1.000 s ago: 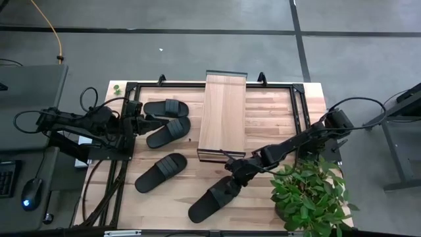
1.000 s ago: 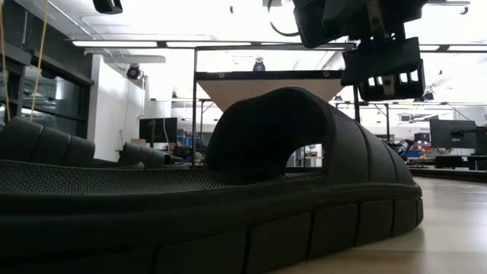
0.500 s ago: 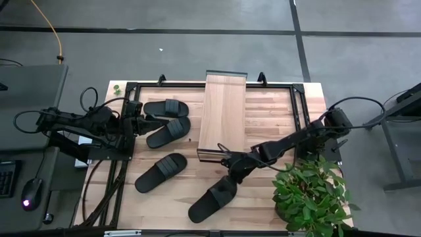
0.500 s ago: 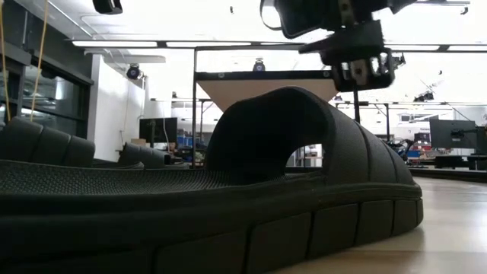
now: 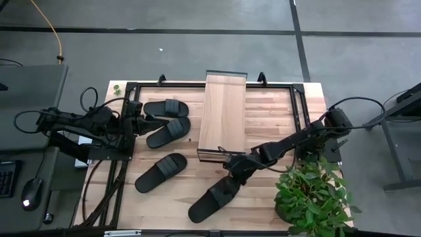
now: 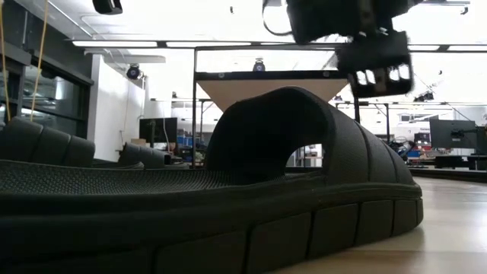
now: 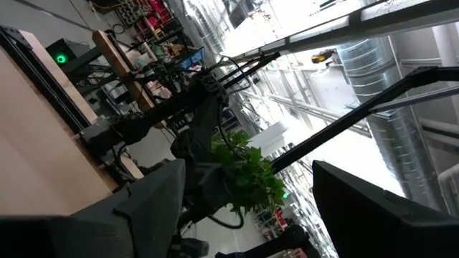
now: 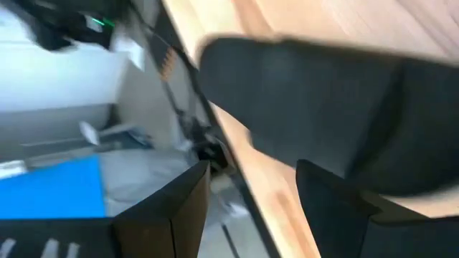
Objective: Pick and place slides into the shelf
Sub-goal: Put the black slide on the shelf
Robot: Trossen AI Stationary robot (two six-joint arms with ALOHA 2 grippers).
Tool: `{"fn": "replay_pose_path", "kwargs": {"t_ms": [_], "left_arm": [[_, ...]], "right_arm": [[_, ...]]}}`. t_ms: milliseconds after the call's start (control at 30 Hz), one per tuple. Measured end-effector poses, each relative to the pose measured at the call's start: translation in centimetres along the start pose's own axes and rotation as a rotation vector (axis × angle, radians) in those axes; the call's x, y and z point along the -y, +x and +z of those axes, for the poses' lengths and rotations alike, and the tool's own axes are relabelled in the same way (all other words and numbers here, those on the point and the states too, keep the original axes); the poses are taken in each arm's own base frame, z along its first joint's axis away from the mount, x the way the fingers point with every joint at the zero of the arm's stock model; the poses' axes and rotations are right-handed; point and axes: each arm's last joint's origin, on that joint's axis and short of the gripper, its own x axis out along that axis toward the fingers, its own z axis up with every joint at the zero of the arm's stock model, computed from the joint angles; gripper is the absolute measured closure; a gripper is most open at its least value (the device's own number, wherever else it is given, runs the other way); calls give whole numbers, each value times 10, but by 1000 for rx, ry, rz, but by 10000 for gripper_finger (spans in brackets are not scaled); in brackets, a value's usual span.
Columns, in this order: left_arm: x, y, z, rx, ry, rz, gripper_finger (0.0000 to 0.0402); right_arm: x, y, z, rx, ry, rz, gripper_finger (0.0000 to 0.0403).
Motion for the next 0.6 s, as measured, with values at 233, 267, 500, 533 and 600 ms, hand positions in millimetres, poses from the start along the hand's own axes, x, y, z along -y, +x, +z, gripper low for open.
{"fn": "replay_pose_path", "kwargs": {"t_ms": [233,267,500,533,600], "left_arm": [[-1,0,-1,-6,4,10,117],[-1,0,-1,-9,4,13,117],[-2,0,-1,-10,0,16,117],[-2,0,-1,-10,0,16,117],[-2,0,-1,-10,0,16,117]], "right_arm": [[2,2,-8,-13,-4,-47,203],[2,3,-9,-7,-4,-50,203],[-1,7,-17,-21,11,-51,203],[-2,7,-16,-17,12,-34,203],[-7,6,-13,5,7,19,203]]}}
